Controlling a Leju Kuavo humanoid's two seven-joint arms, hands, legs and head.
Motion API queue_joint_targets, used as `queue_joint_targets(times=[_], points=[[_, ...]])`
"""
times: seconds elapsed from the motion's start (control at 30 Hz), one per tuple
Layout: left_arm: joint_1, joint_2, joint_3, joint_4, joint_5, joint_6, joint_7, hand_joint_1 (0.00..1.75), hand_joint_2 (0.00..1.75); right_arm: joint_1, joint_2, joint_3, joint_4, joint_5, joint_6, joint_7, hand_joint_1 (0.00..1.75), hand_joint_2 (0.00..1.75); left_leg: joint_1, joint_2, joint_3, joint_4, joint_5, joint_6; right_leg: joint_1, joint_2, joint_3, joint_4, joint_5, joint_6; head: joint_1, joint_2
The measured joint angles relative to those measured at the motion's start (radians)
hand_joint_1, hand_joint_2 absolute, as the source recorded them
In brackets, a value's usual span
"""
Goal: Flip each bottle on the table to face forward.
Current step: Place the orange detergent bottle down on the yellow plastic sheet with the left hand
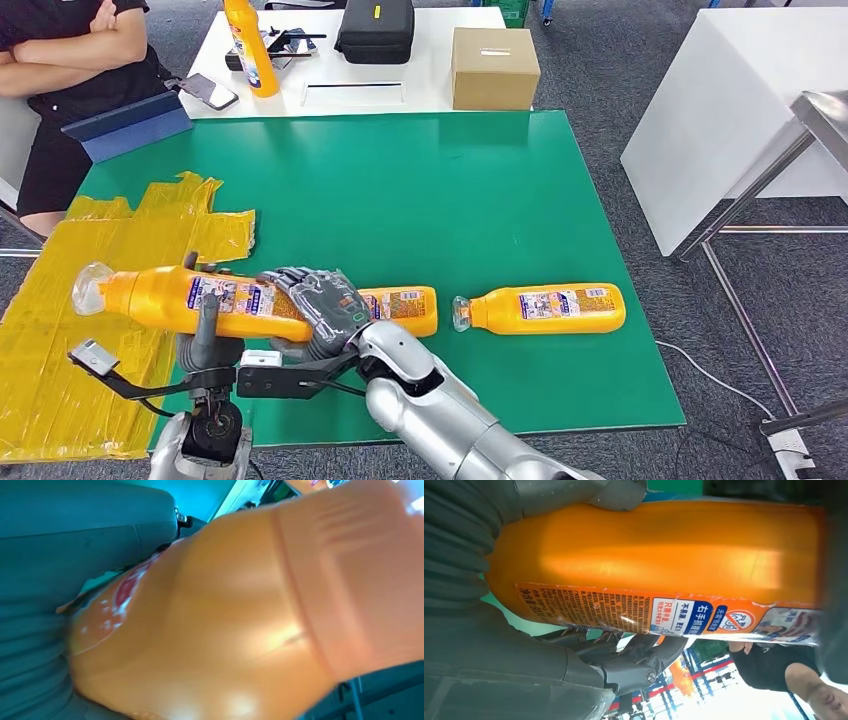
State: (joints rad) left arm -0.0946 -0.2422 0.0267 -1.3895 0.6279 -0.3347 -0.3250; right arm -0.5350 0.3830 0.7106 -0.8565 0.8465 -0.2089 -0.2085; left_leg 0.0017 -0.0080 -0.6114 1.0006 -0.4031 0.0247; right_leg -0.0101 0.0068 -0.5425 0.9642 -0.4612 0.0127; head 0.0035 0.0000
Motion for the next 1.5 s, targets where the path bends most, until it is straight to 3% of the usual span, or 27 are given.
queue_joint_targets(times=[0.07,0.13,0.2,0.77,1.0,1.2,1.5], points=[[0.003,-0.001,0.008,-0.006,0.000,-0.001,0.000,1.75,1.75,0.002,0.000,0.000,0.004,0.000,0.000,-0.003,0.72,1.75,0.000,0.000,0.000,0.000,0.000,0.000,0.000,0.000,0.000,0.000,0.000,0.000,0.000,0.000],[0.005,-0.003,0.014,-0.014,0.000,-0.005,0.000,1.75,1.75,0.005,0.000,-0.001,0.008,0.002,0.000,-0.008,0.00,0.87,0.000,0.000,0.000,0.000,0.000,0.000,0.000,0.000,0.000,0.000,0.000,0.000,0.000,0.000],[0.006,-0.005,0.022,-0.027,0.000,-0.010,-0.001,1.75,1.75,0.014,-0.002,-0.001,0.012,0.006,0.003,-0.016,0.00,0.00,0.000,0.000,0.000,0.000,0.000,0.000,0.000,0.000,0.000,0.000,0.000,0.000,0.000,0.000],[0.012,-0.005,0.064,-0.057,0.002,-0.017,-0.004,1.75,1.75,0.033,-0.007,-0.001,0.026,-0.002,0.029,-0.039,0.00,0.00,0.000,0.000,0.000,0.000,0.000,0.000,0.000,0.000,0.000,0.000,0.000,0.000,0.000,0.000],[0.012,-0.005,0.072,-0.057,0.006,-0.018,-0.009,1.75,1.75,0.050,-0.028,-0.001,-0.008,0.013,-0.014,-0.029,0.00,0.00,0.000,0.000,0.000,0.000,0.000,0.000,0.000,0.000,0.000,0.000,0.000,0.000,0.000,0.000],[0.015,-0.005,0.093,-0.071,0.011,-0.029,-0.012,1.75,1.75,0.113,-0.105,-0.043,-0.279,0.084,-0.021,0.041,0.00,0.00,0.000,-0.001,0.000,0.000,0.000,0.000,0.000,0.000,0.000,0.000,0.000,0.000,0.000,0.000],[0.020,-0.012,0.134,-0.089,-0.045,-0.034,-0.009,1.75,1.75,0.217,-0.178,-0.202,-0.718,0.161,-0.026,0.070,0.00,0.00,0.000,-0.001,0.000,0.000,0.000,0.000,0.000,0.000,0.000,0.000,0.000,0.000,0.000,0.000]])
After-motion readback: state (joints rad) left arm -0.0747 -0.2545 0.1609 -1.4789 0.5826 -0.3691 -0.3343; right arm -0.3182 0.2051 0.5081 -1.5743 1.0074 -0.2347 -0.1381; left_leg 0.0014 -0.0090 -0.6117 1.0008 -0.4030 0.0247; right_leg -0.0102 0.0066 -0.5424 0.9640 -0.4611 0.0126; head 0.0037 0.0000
